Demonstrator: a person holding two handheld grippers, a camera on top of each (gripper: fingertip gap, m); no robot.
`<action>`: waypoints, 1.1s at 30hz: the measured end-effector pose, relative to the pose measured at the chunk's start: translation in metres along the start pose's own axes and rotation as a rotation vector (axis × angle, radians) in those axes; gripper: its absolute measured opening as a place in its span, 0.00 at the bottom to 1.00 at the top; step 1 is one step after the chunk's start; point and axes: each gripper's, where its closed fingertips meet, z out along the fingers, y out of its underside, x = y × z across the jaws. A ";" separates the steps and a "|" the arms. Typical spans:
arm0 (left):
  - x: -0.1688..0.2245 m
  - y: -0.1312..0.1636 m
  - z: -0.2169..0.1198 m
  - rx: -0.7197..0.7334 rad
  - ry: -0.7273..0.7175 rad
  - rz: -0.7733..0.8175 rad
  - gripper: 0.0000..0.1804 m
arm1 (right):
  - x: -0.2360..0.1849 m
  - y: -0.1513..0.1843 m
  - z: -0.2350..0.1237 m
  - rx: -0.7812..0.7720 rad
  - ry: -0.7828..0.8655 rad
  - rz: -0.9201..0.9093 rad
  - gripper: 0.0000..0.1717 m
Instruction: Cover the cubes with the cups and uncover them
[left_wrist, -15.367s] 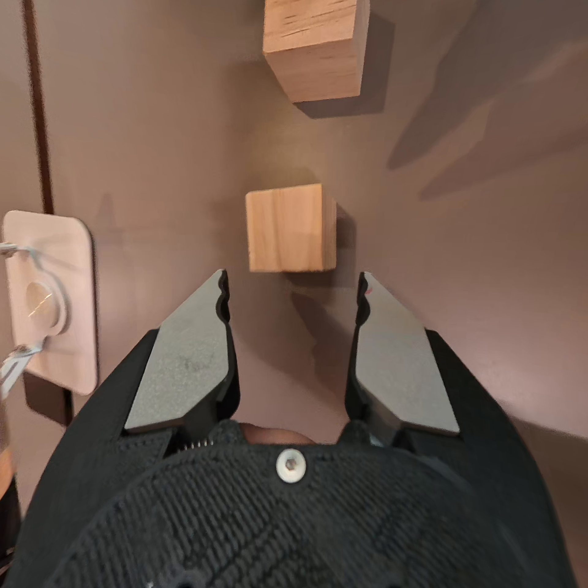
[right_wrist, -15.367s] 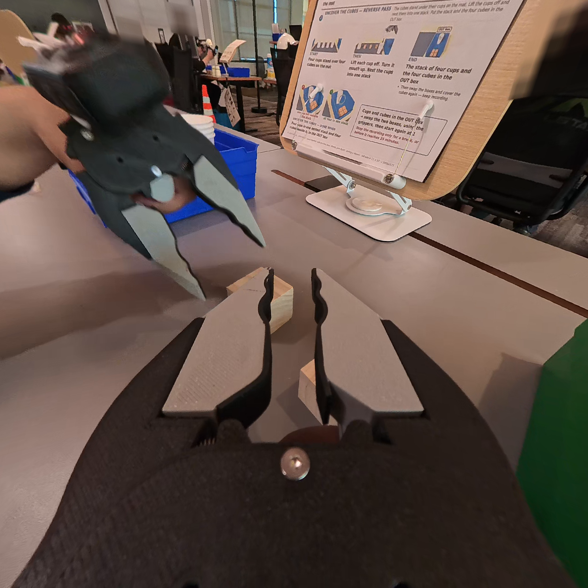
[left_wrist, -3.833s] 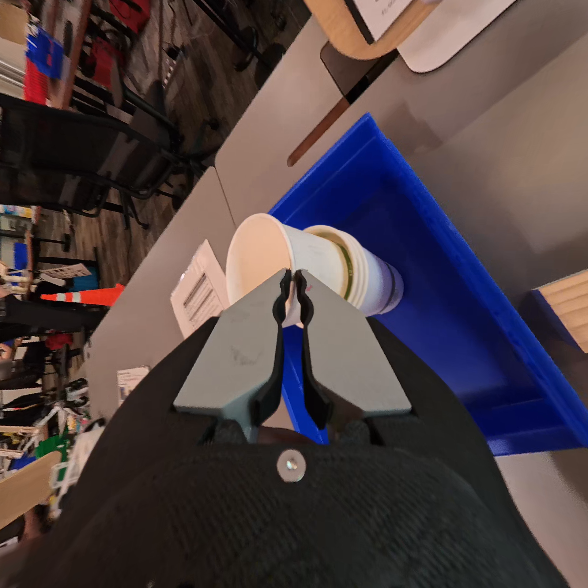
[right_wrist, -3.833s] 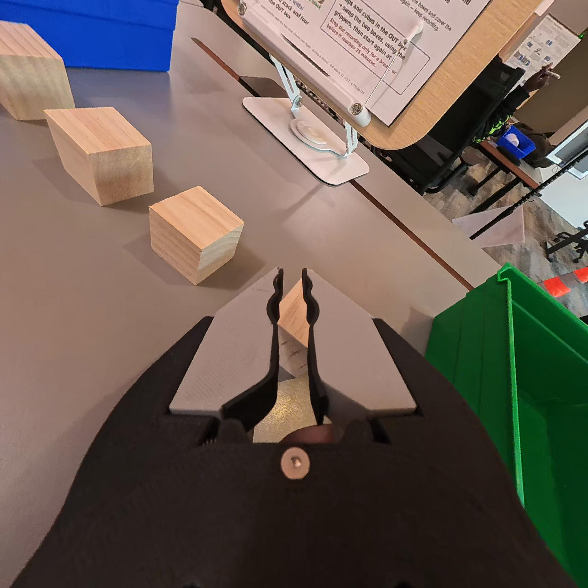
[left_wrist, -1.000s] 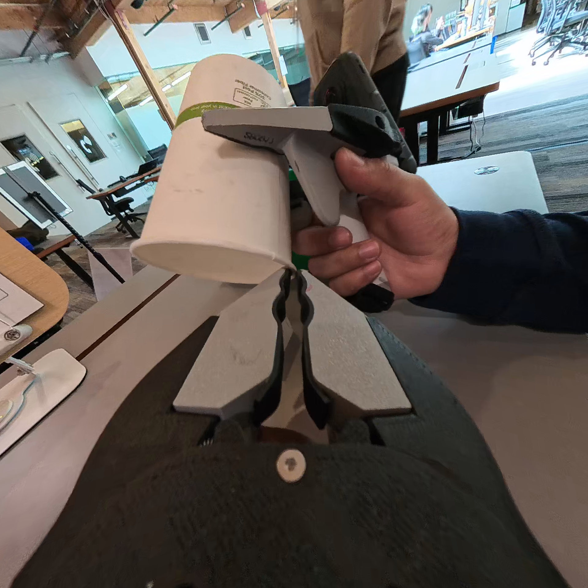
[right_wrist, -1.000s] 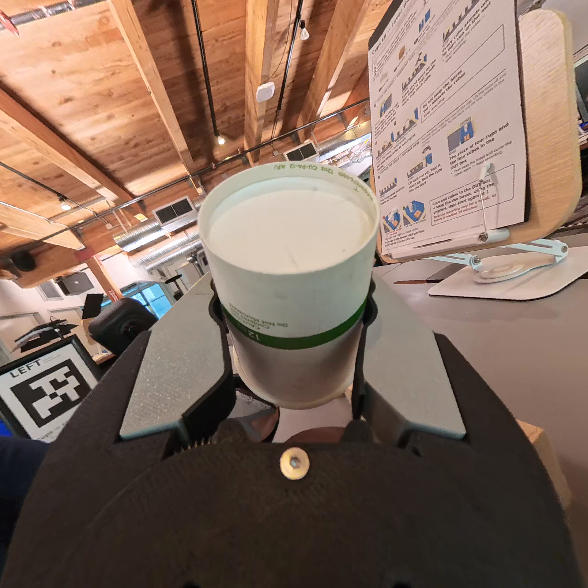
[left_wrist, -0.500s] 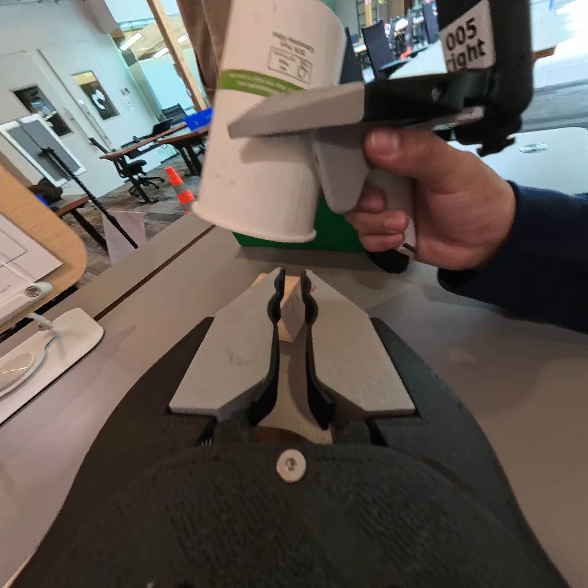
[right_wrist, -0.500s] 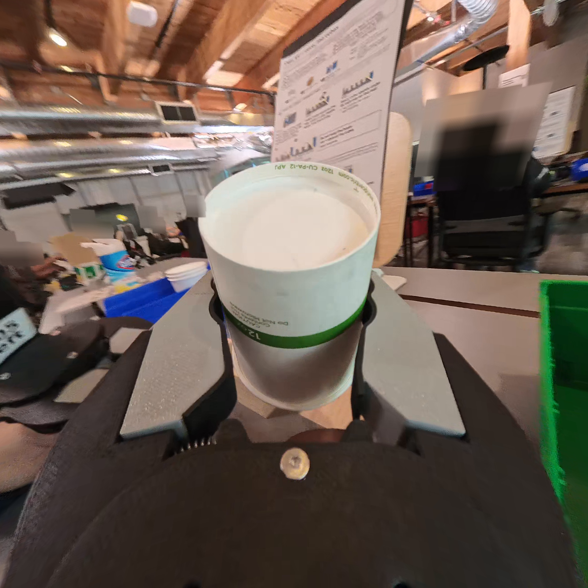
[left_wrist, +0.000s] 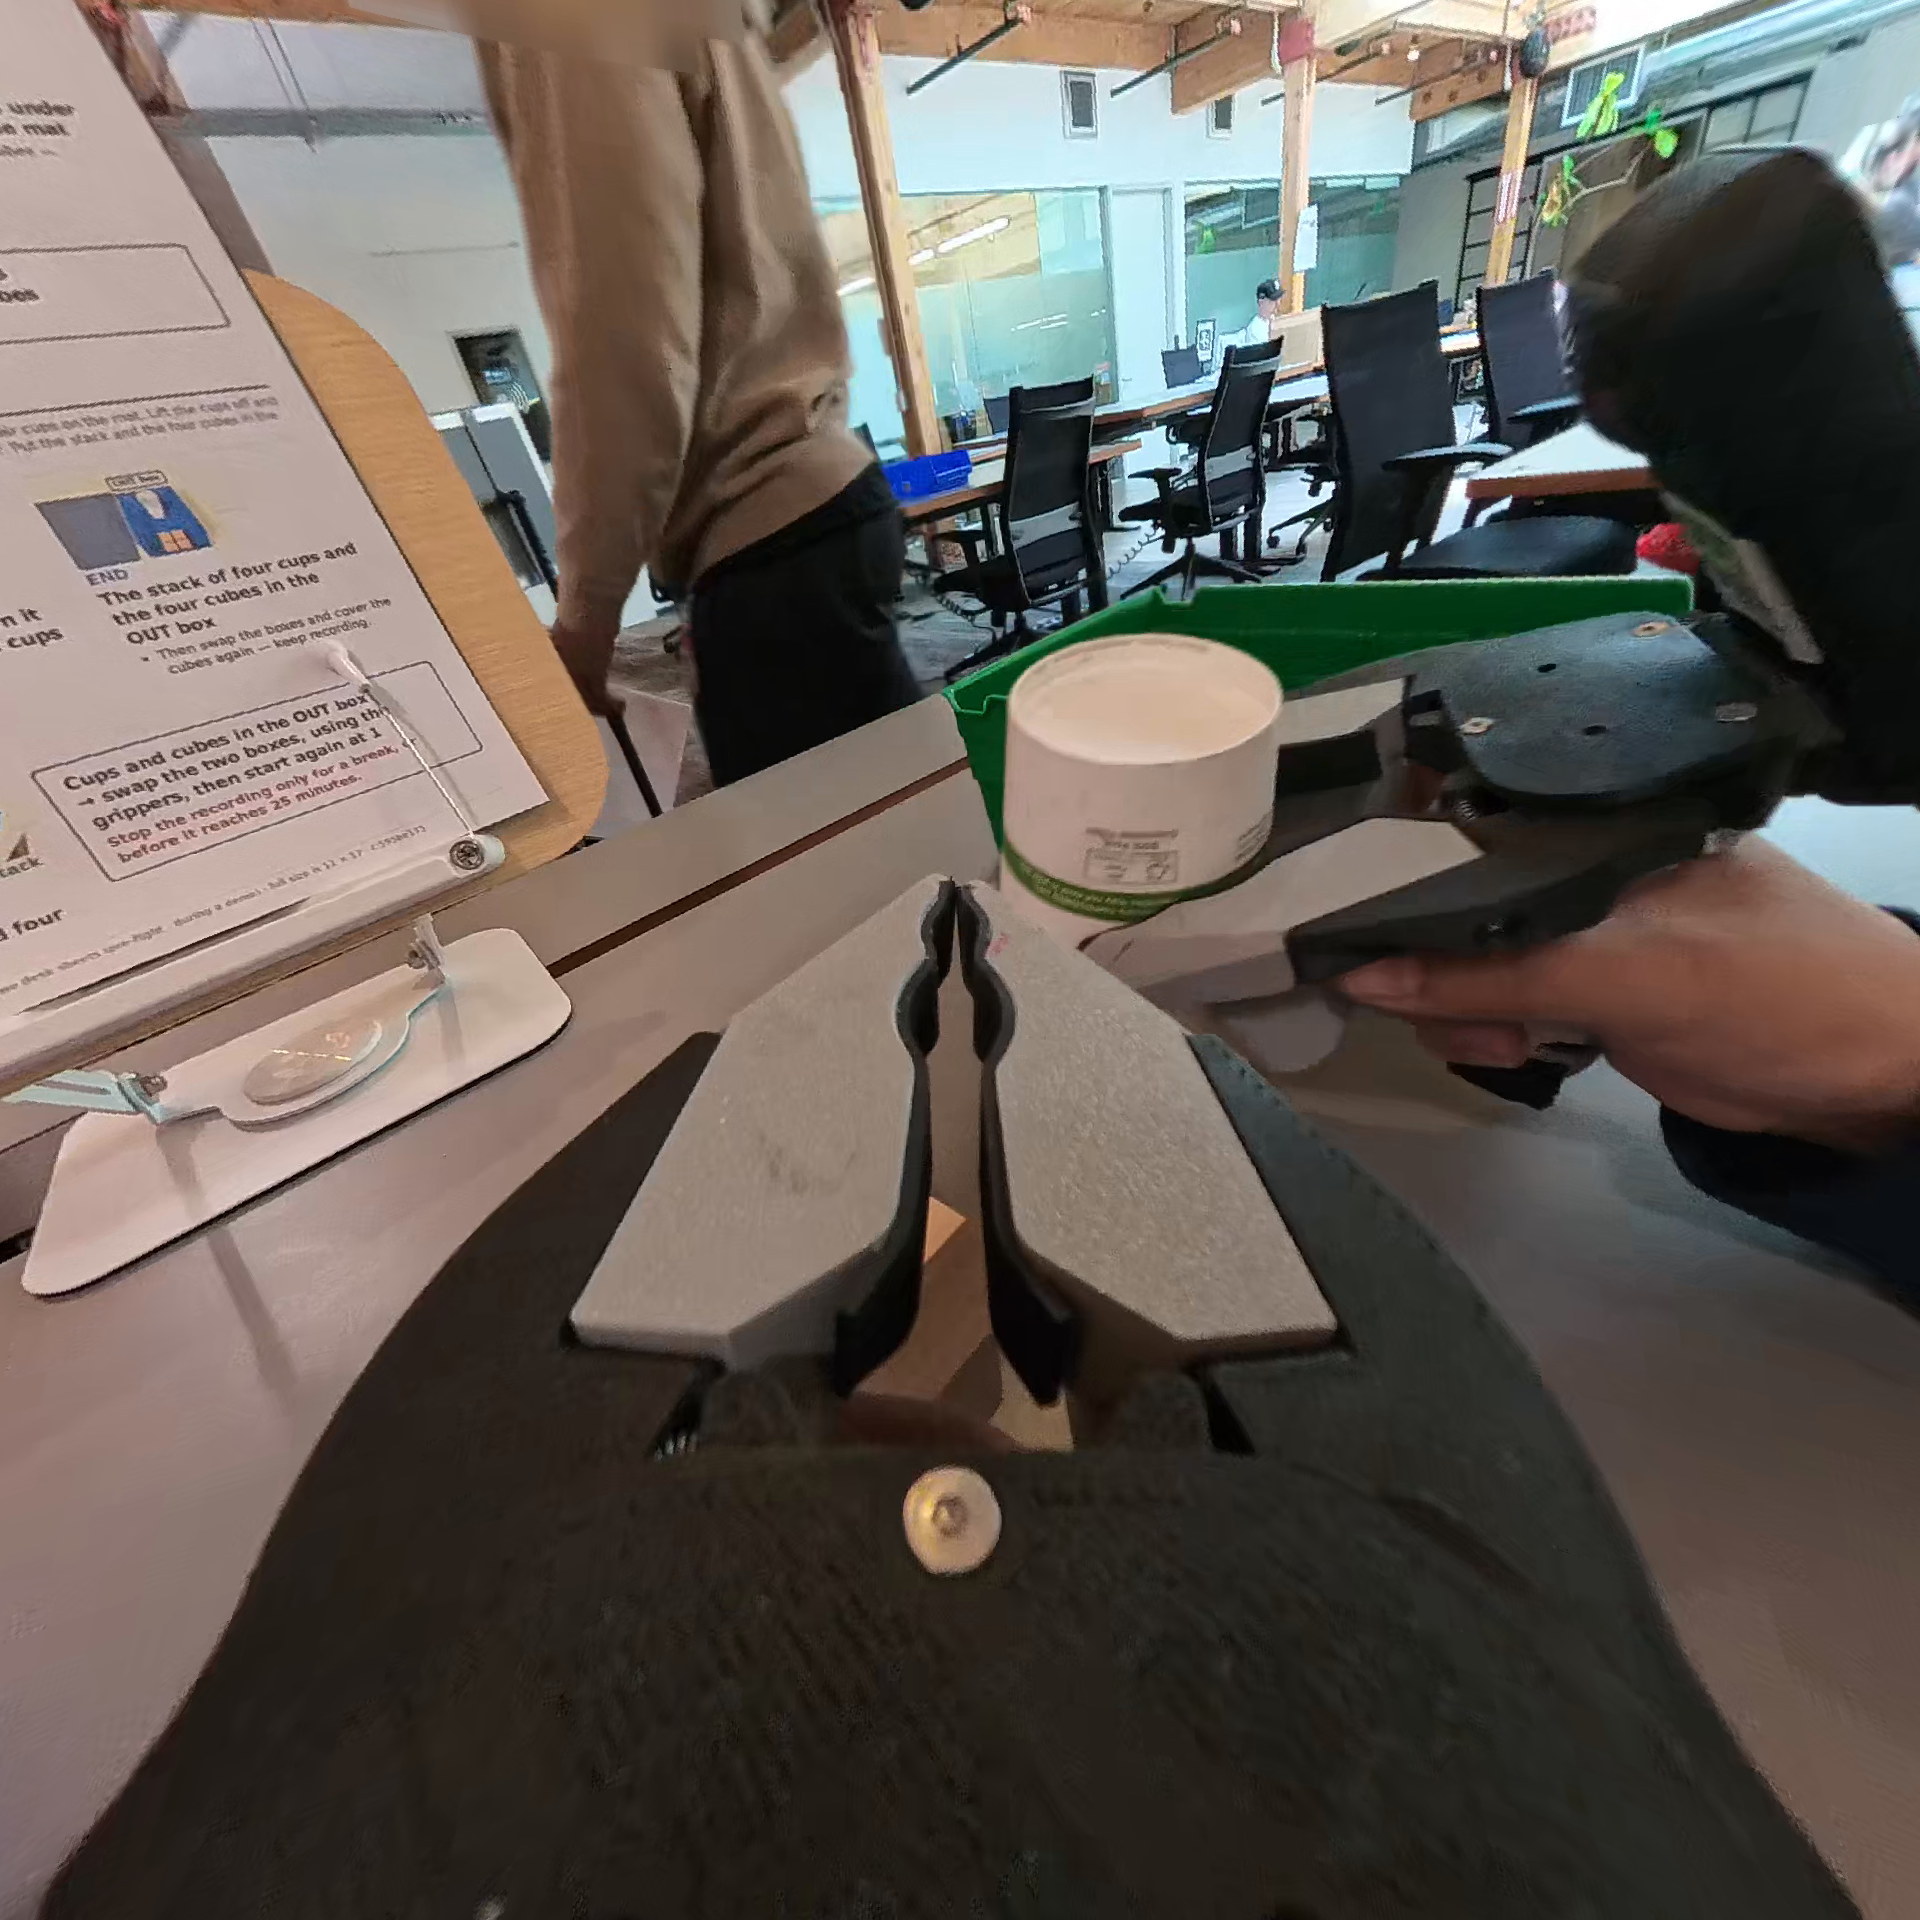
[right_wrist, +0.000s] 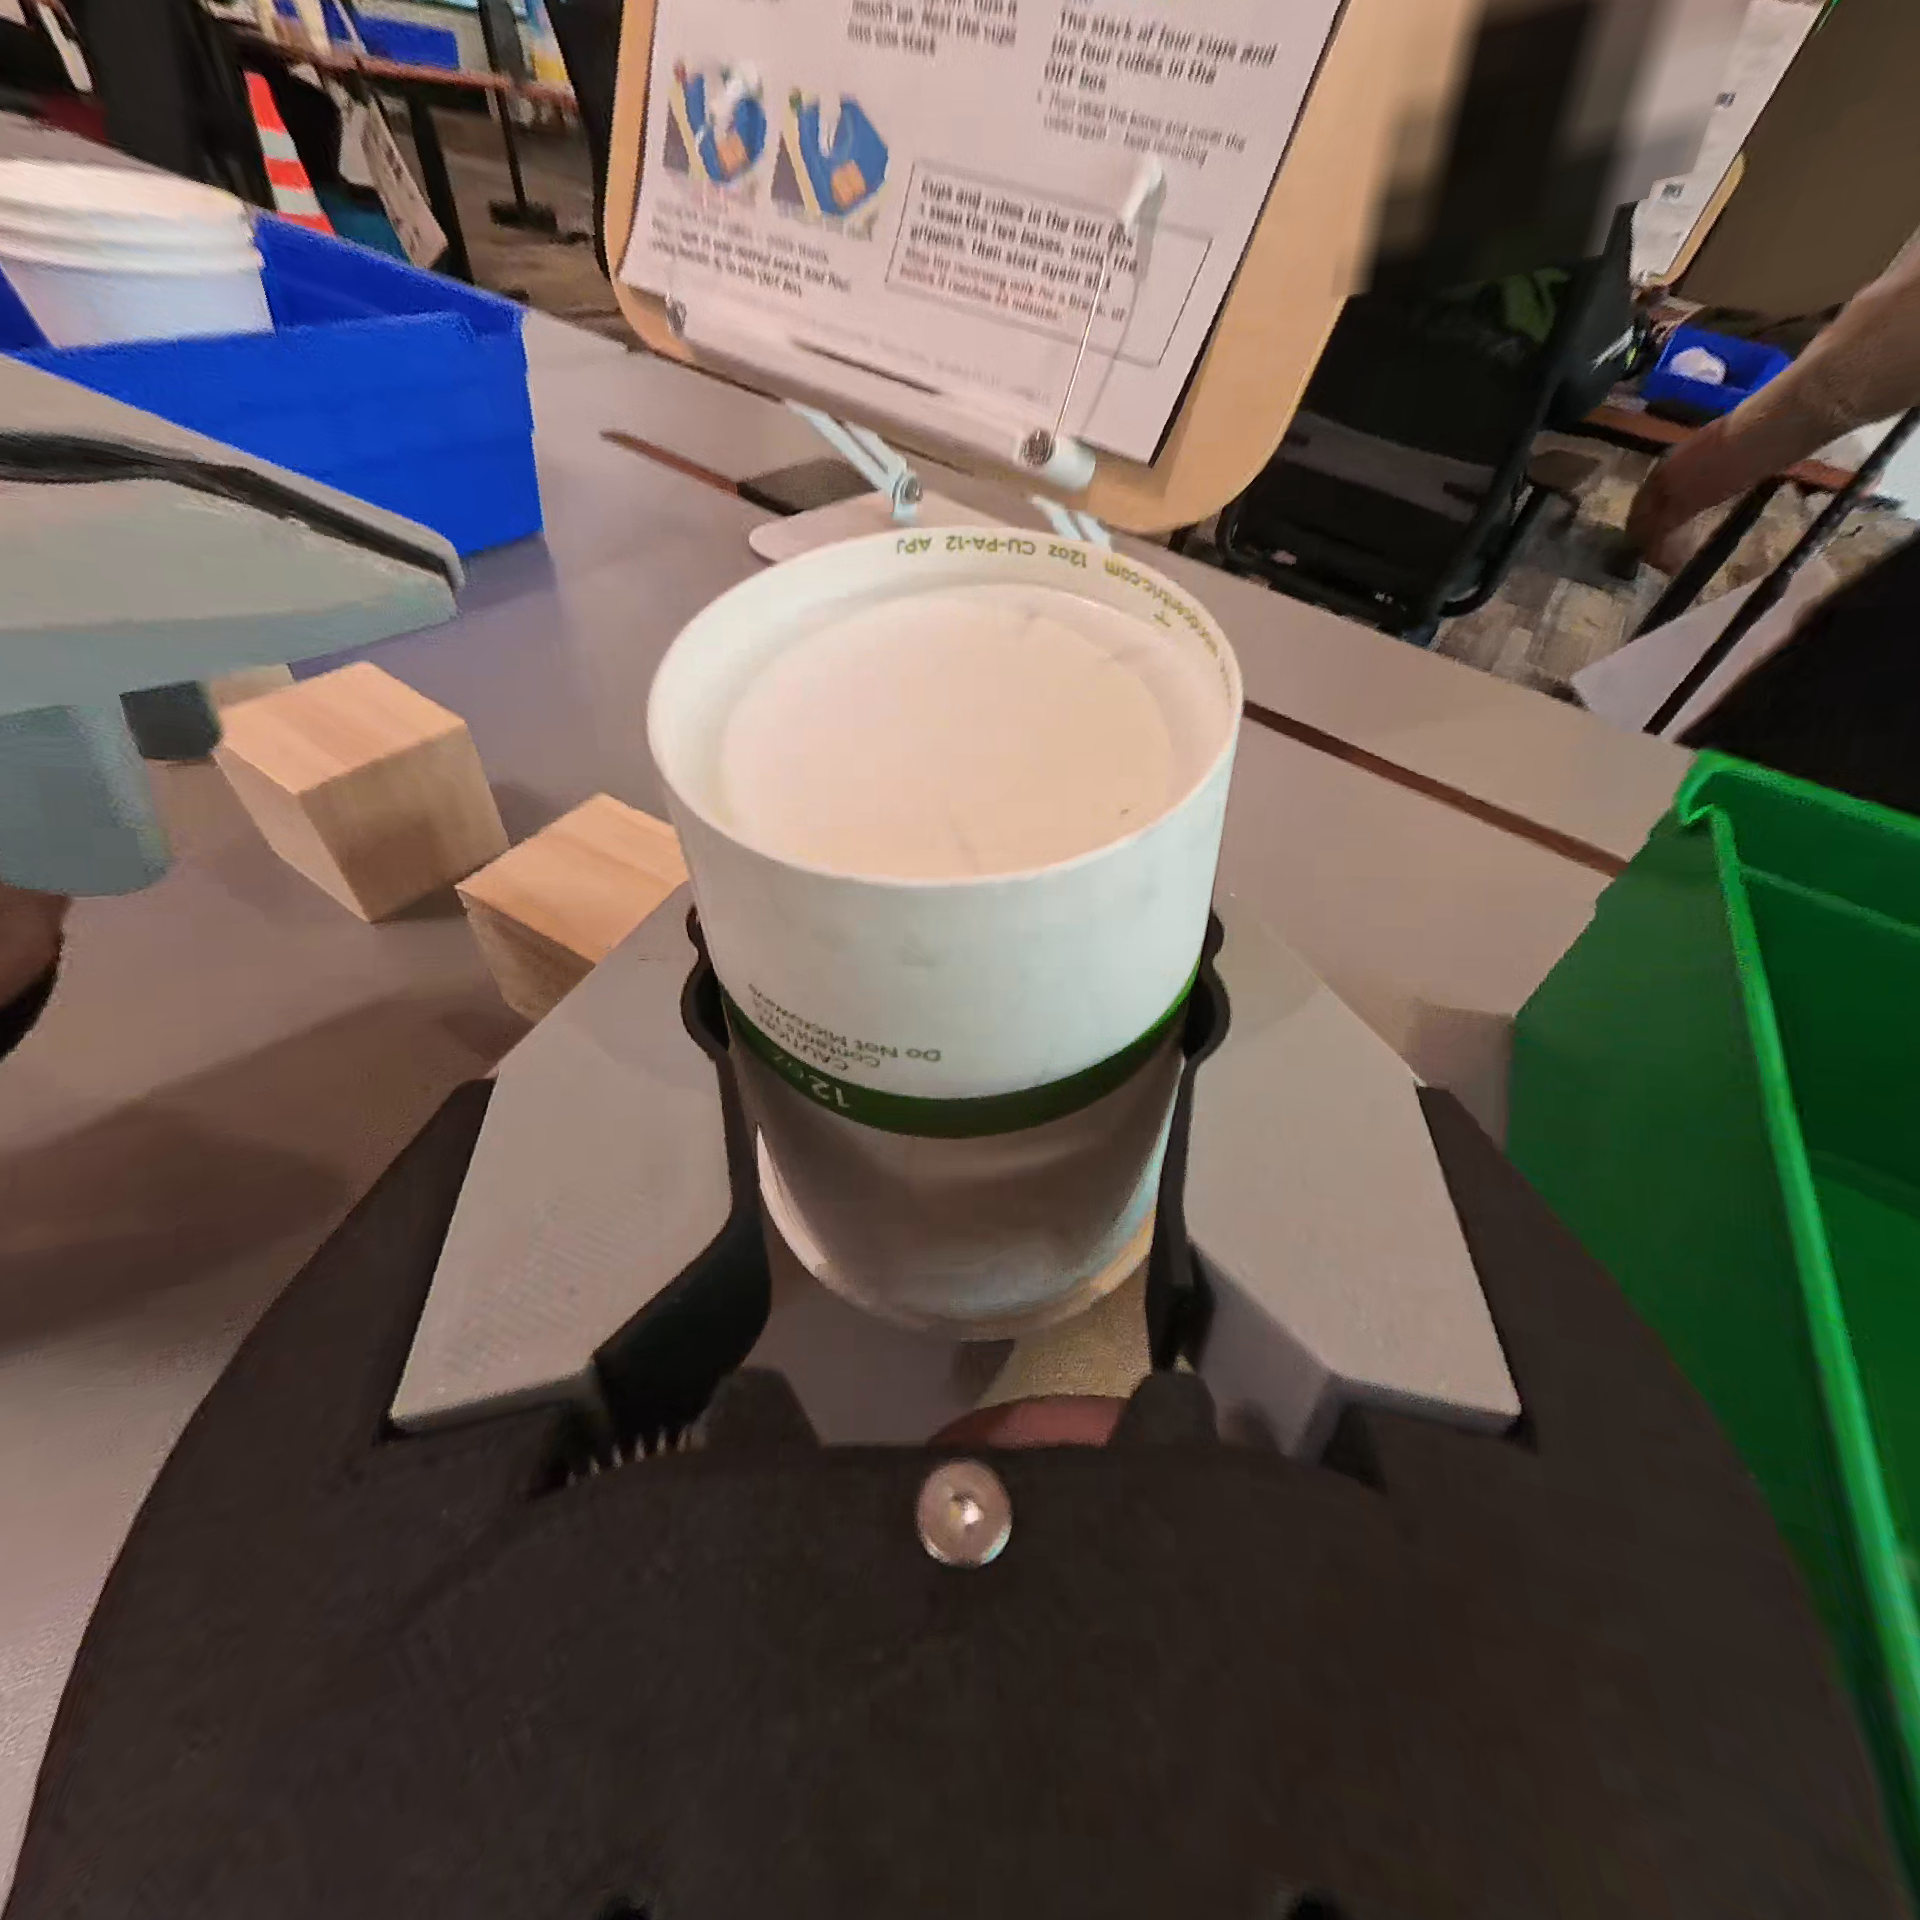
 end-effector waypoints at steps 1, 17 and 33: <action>0.002 0.001 0.001 -0.006 0.000 0.018 0.00 | -0.002 0.005 0.003 -0.015 -0.008 0.004 0.51; 0.001 0.011 0.005 -0.043 0.001 0.014 0.02 | 0.020 0.057 0.021 -0.243 0.075 0.043 0.52; -0.031 -0.018 -0.031 -0.018 -0.067 -0.025 0.08 | 0.012 -0.088 -0.079 0.537 0.179 -0.014 0.56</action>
